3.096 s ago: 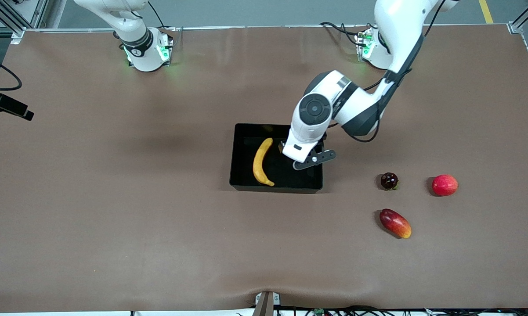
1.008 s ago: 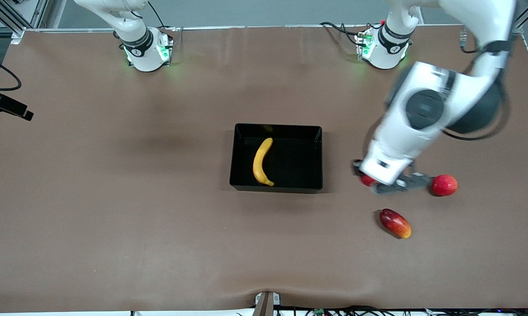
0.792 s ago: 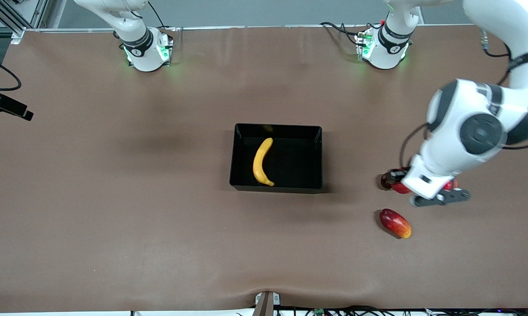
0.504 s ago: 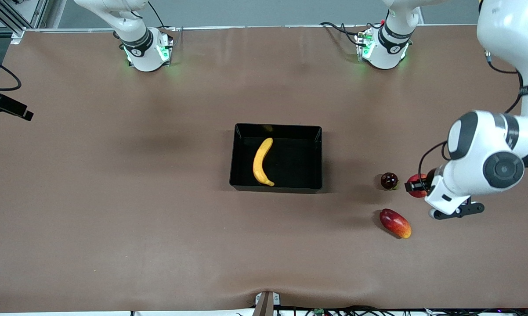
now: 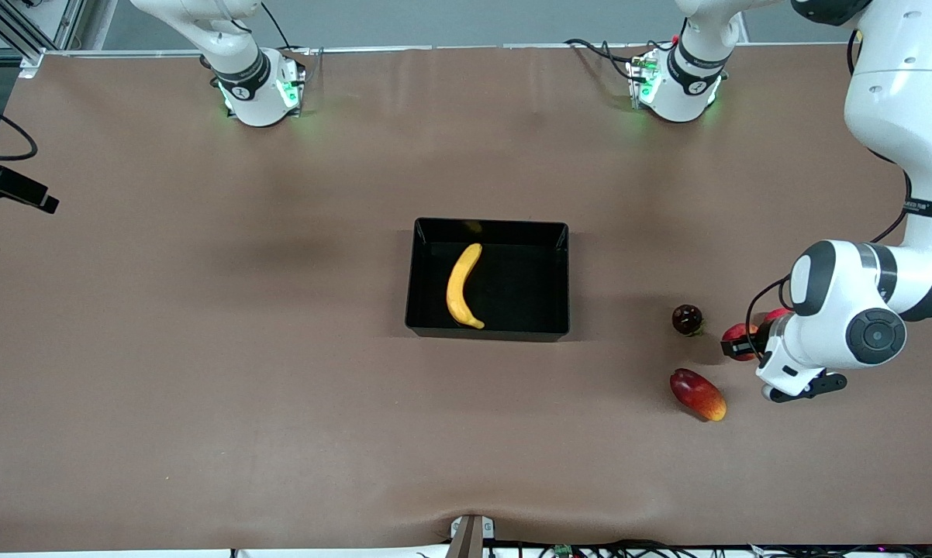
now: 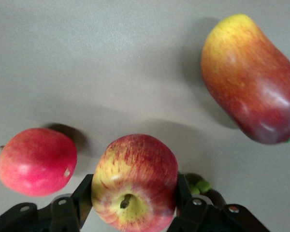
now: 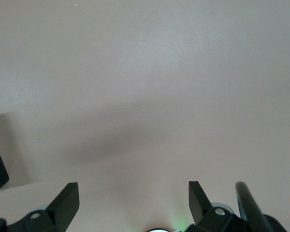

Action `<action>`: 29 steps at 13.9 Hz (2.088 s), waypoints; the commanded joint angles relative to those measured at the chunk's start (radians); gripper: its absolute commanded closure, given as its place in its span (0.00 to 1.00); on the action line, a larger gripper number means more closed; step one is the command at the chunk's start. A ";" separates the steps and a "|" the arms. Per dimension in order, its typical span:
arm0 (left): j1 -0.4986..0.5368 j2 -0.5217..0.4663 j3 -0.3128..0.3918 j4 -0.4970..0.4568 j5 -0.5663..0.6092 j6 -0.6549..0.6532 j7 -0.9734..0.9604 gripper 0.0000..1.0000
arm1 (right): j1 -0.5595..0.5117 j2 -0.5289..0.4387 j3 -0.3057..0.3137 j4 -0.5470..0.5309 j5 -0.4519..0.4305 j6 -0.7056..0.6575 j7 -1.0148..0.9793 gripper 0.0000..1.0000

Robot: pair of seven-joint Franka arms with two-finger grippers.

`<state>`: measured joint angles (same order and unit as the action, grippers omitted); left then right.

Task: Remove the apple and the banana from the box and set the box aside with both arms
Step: 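Carry the apple out and set it beside the plum, then reach the left gripper into the box and grasp the banana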

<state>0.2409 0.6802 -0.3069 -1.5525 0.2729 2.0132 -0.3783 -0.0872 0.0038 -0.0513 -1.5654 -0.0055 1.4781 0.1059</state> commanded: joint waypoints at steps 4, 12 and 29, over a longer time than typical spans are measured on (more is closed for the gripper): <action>0.005 0.038 -0.008 -0.035 0.061 0.078 -0.019 1.00 | -0.017 0.004 0.019 0.022 0.005 -0.001 0.006 0.00; -0.008 -0.031 -0.012 -0.018 0.065 0.058 -0.007 0.00 | -0.034 0.012 0.018 0.021 0.015 -0.002 0.003 0.00; -0.455 0.022 -0.281 0.138 0.101 0.051 -0.482 0.00 | -0.034 0.012 0.018 0.021 0.015 -0.004 0.003 0.00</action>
<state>-0.1342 0.6224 -0.6212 -1.4976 0.3272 2.0429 -0.8033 -0.0960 0.0074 -0.0504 -1.5614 -0.0028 1.4797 0.1059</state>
